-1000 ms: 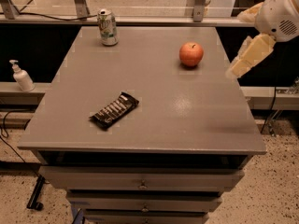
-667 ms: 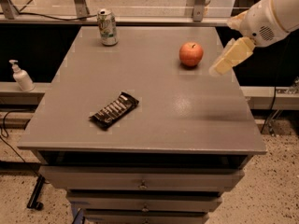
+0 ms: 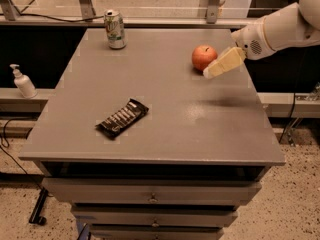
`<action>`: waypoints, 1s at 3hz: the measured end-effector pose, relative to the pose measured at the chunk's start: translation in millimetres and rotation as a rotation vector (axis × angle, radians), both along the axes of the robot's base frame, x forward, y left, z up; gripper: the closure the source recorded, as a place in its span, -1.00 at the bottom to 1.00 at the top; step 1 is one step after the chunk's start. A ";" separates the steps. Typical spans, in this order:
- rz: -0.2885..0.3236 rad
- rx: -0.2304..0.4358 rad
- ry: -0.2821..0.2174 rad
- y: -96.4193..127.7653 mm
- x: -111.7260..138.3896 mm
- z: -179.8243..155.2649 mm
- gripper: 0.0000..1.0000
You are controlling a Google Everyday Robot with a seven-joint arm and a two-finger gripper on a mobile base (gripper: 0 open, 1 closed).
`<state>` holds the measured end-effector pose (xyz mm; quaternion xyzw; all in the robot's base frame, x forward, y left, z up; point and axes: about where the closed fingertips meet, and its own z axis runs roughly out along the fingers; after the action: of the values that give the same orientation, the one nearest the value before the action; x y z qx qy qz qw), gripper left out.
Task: Move apple near 7up can
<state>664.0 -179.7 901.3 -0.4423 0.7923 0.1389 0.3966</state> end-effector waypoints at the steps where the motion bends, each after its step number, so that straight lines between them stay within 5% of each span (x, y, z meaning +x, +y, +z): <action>1: -0.040 0.037 0.009 3.4 26.8 -24.8 -1.00; 2: -0.053 0.065 0.025 15.6 47.7 -40.8 -1.00; 3: -0.054 0.096 0.023 26.9 63.7 -45.3 -0.65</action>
Offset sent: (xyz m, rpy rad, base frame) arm 0.0722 0.0256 -0.0551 0.0987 0.0364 -0.0757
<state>727.6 -152.8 855.9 -0.3995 0.8010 0.1708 0.4118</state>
